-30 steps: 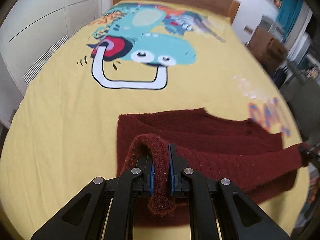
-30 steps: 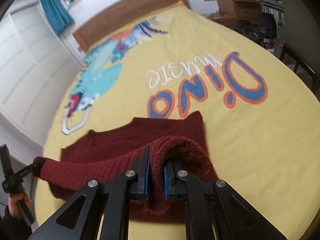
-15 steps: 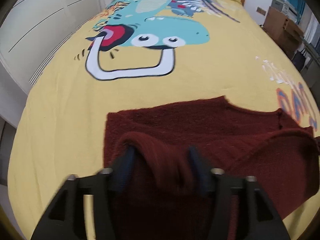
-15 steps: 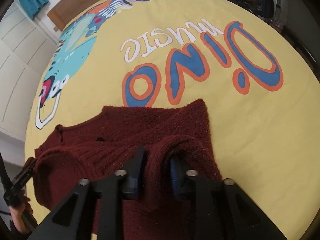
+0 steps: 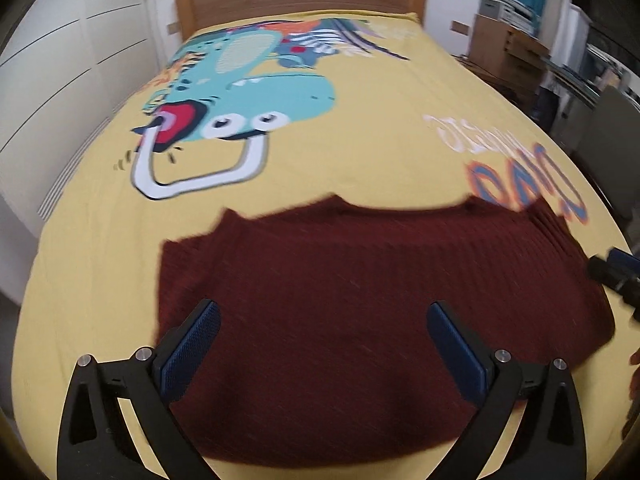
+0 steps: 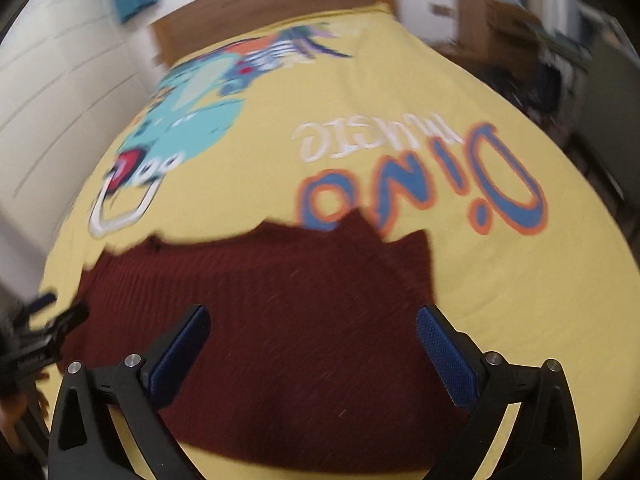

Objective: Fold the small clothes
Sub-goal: 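Open both grippers and release the hem onto the sweater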

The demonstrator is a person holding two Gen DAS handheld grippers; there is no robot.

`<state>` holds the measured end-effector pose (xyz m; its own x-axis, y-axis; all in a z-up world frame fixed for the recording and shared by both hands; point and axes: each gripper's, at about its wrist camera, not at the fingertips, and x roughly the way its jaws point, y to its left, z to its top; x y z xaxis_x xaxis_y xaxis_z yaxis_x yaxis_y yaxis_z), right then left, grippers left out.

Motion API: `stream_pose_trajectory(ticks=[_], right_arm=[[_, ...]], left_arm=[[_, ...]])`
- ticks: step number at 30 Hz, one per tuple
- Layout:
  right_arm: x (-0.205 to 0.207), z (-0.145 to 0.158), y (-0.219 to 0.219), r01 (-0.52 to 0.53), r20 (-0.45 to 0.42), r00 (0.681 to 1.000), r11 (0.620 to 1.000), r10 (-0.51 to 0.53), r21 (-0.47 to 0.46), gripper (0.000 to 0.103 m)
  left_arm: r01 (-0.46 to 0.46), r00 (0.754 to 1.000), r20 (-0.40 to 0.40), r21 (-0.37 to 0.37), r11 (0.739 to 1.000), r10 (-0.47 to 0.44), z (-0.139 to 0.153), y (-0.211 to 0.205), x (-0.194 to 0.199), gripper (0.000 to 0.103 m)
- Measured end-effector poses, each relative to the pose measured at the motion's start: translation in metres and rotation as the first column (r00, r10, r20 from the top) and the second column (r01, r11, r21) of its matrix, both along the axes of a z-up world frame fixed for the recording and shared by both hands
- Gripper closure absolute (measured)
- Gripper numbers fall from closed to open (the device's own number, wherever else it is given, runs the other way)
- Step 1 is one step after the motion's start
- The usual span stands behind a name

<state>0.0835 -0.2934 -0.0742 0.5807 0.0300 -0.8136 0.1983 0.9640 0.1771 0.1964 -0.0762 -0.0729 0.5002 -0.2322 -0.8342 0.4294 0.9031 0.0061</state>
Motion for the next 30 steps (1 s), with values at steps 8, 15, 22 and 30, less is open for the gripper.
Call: stream_pose_trajectory(ticks=[8, 15, 22, 30], right_arm=[[-0.024, -0.049, 0.054, -0.095, -0.052, 0.994, 0.993, 0.091, -0.075, 0.0], [-0.032, -0.08, 0.036, -0.062, -0.097, 0.994, 0.997, 0.058, -0.034, 0.0], [-0.04, -0.078, 0.006, -0.007, -0.097, 0.995, 1.0, 0.005, -0.019, 0.0], [-0.04, -0.093, 0.006, -0.002, -0.105, 0.994, 1.0, 0.002, -0.006, 0.0]], left_arm=[[0.038, 0.997, -0.072, 0.038, 0.999, -0.035, -0.049, -0.02, -0.02, 0.001], [0.0, 0.996, -0.091, 0.069, 0.998, 0.006, -0.075, 0.008, -0.014, 0.001], [-0.044, 0.994, -0.101, 0.059, 0.997, 0.05, -0.074, 0.042, -0.004, 0.001], [-0.059, 0.991, -0.119, 0.025, 0.998, 0.062, -0.081, 0.054, -0.008, 0.001]])
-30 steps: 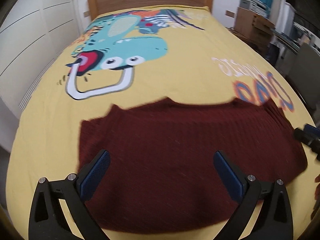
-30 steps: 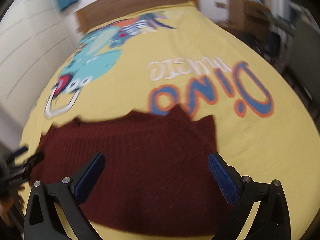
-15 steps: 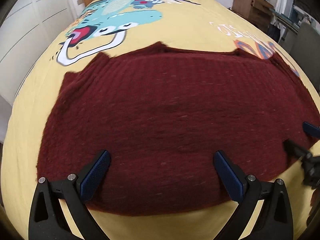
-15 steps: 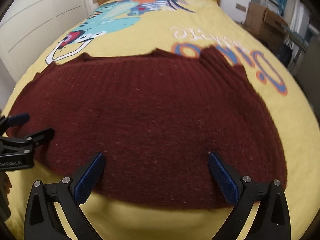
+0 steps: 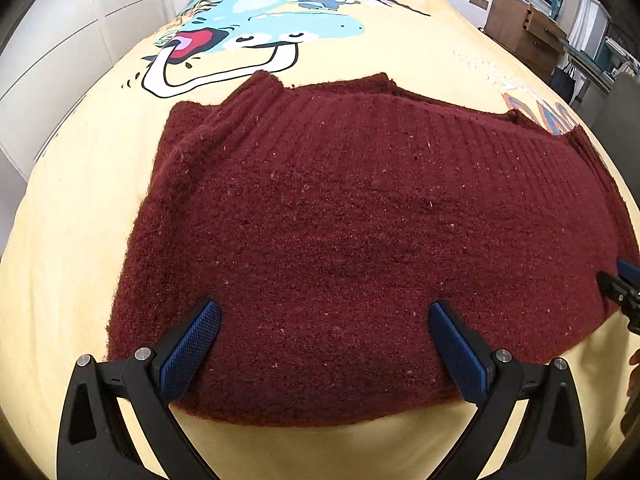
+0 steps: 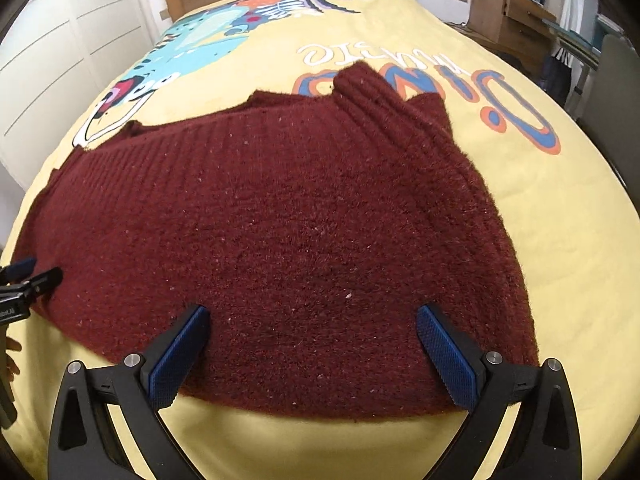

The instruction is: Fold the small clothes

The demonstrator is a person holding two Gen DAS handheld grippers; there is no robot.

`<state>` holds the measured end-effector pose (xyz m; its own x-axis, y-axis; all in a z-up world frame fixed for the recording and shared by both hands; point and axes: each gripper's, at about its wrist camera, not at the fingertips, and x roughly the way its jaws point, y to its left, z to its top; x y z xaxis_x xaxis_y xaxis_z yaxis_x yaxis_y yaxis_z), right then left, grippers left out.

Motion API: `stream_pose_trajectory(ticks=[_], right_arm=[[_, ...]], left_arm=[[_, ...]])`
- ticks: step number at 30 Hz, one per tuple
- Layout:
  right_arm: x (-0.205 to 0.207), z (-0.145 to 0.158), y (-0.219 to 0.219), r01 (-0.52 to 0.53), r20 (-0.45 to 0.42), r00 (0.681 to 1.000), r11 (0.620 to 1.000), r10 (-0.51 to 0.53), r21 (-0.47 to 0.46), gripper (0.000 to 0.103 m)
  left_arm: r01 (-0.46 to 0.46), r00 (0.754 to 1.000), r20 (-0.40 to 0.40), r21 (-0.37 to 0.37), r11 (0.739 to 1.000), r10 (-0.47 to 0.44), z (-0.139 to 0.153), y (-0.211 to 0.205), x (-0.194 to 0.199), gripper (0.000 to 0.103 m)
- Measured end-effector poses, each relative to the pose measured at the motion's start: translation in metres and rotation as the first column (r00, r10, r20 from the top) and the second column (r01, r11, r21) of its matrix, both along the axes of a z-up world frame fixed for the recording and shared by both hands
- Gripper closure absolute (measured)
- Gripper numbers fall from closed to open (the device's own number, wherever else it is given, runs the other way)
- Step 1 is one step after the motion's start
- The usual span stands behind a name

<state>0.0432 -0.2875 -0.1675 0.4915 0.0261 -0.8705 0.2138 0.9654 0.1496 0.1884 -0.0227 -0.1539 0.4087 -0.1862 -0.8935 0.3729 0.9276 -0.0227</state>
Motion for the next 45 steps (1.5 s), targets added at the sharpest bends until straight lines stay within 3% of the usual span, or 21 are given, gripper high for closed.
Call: stream_pose_trajectory(ticks=[7, 12, 16, 21, 25, 32, 35, 37, 40, 45], right_arm=[[0.001, 0.006, 0.004, -0.014, -0.019, 1.0, 0.999, 0.014, -0.03, 0.0], [-0.007, 0.034, 0.013, -0.019, 0.001, 1.0, 0.997, 0.019, -0.07, 0.0], [-0.024, 0.058, 0.018, -0.032, 0.03, 0.999, 0.996, 0.035, -0.085, 0.0], [-0.045, 0.07, 0.021, -0.037, 0.042, 0.998, 0.994, 0.041, -0.099, 0.0], [-0.05, 0.062, 0.02, -0.033, 0.006, 0.999, 0.988, 0.034, -0.152, 0.0], [-0.06, 0.058, 0.012, -0.014, -0.008, 1.0, 0.989, 0.013, -0.145, 0.0], [-0.063, 0.059, 0.009, -0.008, -0.007, 1.0, 0.99, 0.007, -0.141, 0.0], [-0.063, 0.059, 0.006, -0.002, -0.007, 1.0, 0.99, 0.001, -0.139, 0.0], [-0.064, 0.059, 0.004, 0.005, -0.004, 1.0, 0.99, -0.005, -0.141, 0.0], [-0.064, 0.058, 0.0, 0.007, -0.007, 1.0, 0.99, -0.008, -0.143, 0.0]], left_arm=[[0.017, 1.0, -0.025, -0.029, 0.999, -0.018, 0.01, 0.004, 0.002, 0.001], [-0.027, 0.999, -0.044, -0.113, 0.993, 0.022, 0.05, 0.027, 0.014, 0.001], [-0.042, 0.998, -0.038, -0.071, 0.997, 0.039, 0.069, 0.049, 0.035, 0.001], [-0.047, 0.991, -0.126, 0.007, 0.999, 0.048, 0.043, 0.061, 0.058, 0.002], [-0.072, 0.969, -0.241, -0.046, 0.996, 0.059, 0.015, 0.07, 0.066, 0.002], [-0.132, 0.935, -0.346, -0.126, 0.983, 0.081, -0.01, 0.077, 0.067, 0.003], [-0.13, 0.932, -0.357, -0.164, 0.978, 0.064, -0.012, 0.079, 0.062, 0.023], [-0.126, 0.931, -0.361, -0.193, 0.973, 0.049, -0.009, 0.078, 0.057, 0.047], [-0.096, 0.932, -0.363, -0.21, 0.973, 0.013, -0.002, 0.076, 0.05, 0.069], [-0.091, 0.934, -0.358, -0.246, 0.965, -0.004, 0.026, 0.075, 0.042, 0.073]])
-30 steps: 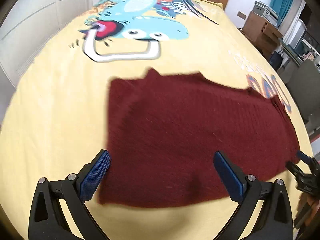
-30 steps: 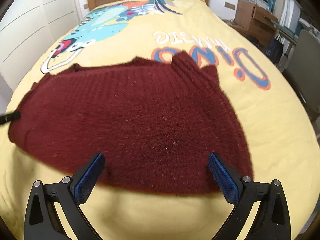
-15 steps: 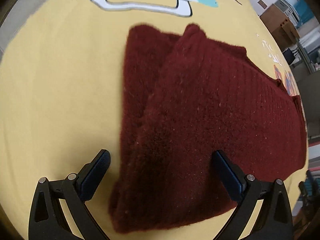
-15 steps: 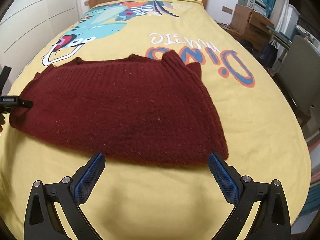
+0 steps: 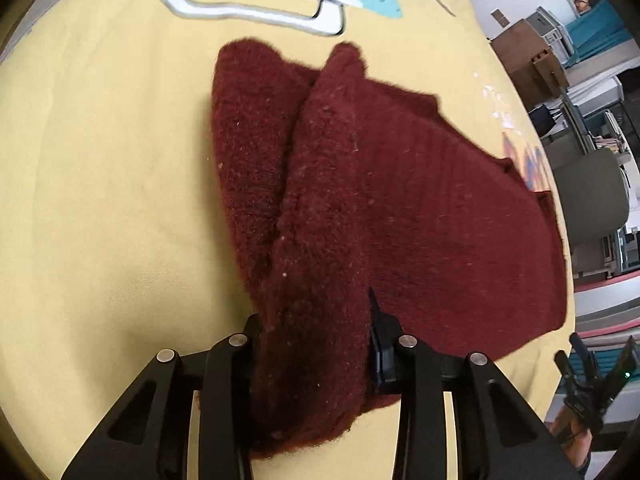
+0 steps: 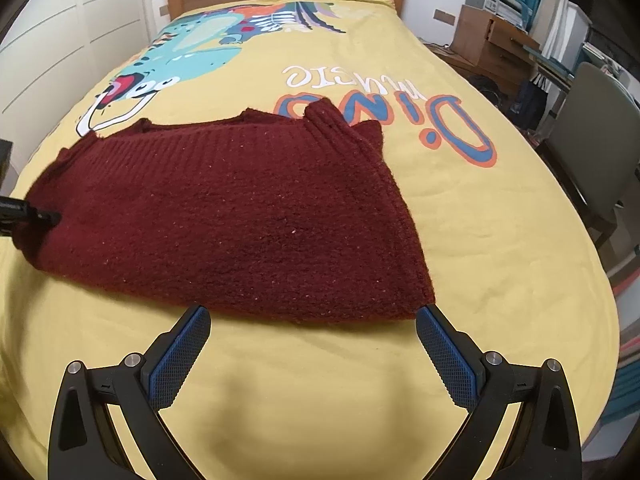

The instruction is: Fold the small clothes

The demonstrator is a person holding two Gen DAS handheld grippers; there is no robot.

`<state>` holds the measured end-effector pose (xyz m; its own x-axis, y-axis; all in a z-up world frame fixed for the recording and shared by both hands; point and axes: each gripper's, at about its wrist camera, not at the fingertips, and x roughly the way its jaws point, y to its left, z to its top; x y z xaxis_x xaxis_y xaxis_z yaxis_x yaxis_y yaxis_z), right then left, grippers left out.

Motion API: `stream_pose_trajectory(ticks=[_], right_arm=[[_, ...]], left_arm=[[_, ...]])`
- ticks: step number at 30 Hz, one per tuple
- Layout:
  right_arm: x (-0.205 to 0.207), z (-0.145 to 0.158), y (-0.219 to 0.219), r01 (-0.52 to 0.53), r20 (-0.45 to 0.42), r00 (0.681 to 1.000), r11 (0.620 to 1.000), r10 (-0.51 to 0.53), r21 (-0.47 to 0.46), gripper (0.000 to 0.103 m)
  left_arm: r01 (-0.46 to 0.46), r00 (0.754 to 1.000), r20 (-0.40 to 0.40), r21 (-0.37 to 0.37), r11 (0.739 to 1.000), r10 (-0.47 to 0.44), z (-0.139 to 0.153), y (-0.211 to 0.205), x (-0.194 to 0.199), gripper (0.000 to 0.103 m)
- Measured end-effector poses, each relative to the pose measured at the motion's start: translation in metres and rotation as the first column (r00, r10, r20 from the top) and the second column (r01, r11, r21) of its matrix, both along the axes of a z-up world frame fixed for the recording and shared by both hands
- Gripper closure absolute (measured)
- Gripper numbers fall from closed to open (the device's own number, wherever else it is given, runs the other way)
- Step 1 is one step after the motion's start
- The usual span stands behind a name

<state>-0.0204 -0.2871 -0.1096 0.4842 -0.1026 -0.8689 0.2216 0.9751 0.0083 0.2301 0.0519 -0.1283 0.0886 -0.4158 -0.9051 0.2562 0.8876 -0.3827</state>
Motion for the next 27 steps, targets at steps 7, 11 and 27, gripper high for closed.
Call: stream_pose_trajectory(ticks=[7, 11, 27], right_arm=[[-0.002, 0.002, -0.01, 0.006, 0.017, 1.0, 1.0, -0.006, 0.027, 0.0], [-0.006, 0.004, -0.024, 0.038, 0.037, 0.998, 0.997, -0.04, 0.067, 0.0], [-0.045, 0.011, -0.103, 0.213, 0.014, 0.976, 0.971, -0.216, 0.108, 0.0]], left_arm=[[0.05, 0.998, 0.046, -0.103, 0.993, -0.046, 0.063, -0.038, -0.002, 0.074], [0.112, 0.992, 0.069, -0.144, 0.983, -0.103, 0.09, -0.084, -0.011, 0.075], [0.267, 0.958, 0.087, 0.066, 0.961, -0.272, 0.045, -0.312, -0.068, 0.068]])
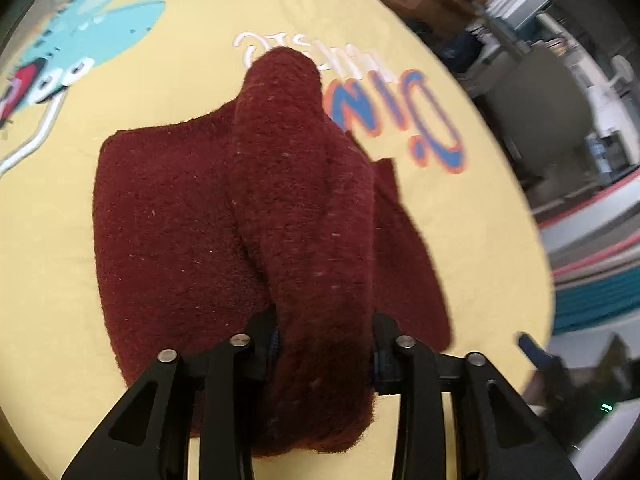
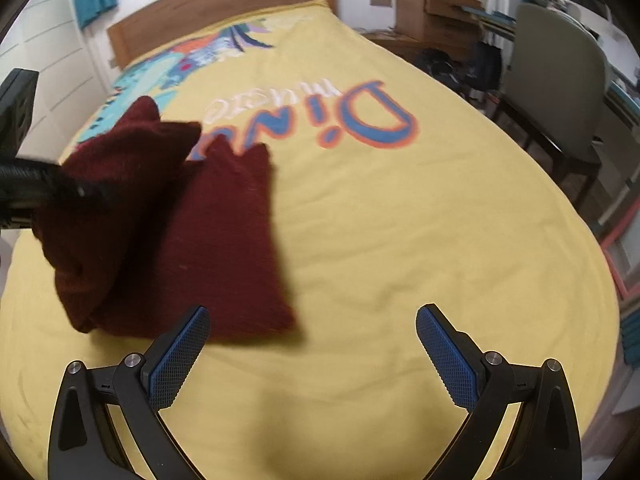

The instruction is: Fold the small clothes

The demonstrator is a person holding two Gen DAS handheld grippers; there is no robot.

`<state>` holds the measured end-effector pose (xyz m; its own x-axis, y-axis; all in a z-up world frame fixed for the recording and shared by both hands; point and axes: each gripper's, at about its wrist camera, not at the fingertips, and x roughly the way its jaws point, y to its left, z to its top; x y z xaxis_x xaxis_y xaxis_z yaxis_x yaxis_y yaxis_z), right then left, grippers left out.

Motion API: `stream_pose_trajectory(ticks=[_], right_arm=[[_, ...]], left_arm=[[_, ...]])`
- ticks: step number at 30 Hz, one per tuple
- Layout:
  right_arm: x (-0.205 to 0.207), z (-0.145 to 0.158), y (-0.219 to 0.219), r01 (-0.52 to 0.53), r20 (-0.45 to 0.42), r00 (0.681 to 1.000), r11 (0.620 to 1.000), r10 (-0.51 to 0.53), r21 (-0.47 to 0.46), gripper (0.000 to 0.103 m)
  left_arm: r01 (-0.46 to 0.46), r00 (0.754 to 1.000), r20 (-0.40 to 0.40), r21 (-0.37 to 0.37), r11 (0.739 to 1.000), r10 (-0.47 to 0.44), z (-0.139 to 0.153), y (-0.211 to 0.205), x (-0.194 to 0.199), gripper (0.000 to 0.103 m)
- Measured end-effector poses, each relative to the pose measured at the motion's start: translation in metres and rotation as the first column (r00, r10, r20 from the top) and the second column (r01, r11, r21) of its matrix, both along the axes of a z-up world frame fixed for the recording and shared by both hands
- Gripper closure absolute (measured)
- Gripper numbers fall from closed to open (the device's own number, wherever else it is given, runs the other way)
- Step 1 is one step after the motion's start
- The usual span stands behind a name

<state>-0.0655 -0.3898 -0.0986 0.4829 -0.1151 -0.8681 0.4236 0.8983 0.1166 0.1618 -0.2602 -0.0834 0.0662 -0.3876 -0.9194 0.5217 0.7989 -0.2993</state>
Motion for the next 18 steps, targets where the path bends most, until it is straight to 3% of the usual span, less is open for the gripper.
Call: stream_pose_trajectory(ticks=[5, 7, 12, 18], right_arm=[[-0.011, -0.01, -0.016, 0.05, -0.039, 0.998, 0.998, -0.048, 0.033, 0.0], [-0.014, -0.011, -0.02, 0.062, -0.042, 0.997, 0.997, -0.06, 0.043, 0.0], [-0.014, -0.006, -0.021, 0.065, -0.051, 0.997, 0.997, -0.063, 0.04, 0.0], [0.0, 0.017, -0.017, 0.038, -0.019, 0.999, 0.997, -0.037, 0.063, 0.0]], left_arm=[[-0.034, 0.999, -0.006, 0.063, 0.997, 0.034, -0.008, -0.013, -0.009, 0.052], [-0.033, 0.999, 0.01, 0.078, 0.996, 0.032, -0.004, -0.015, -0.012, 0.025], [-0.044, 0.999, 0.03, 0.016, 0.999, 0.044, 0.013, -0.01, -0.015, 0.001], [-0.096, 0.988, 0.109, -0.079, 0.992, 0.105, 0.049, 0.025, -0.011, 0.001]])
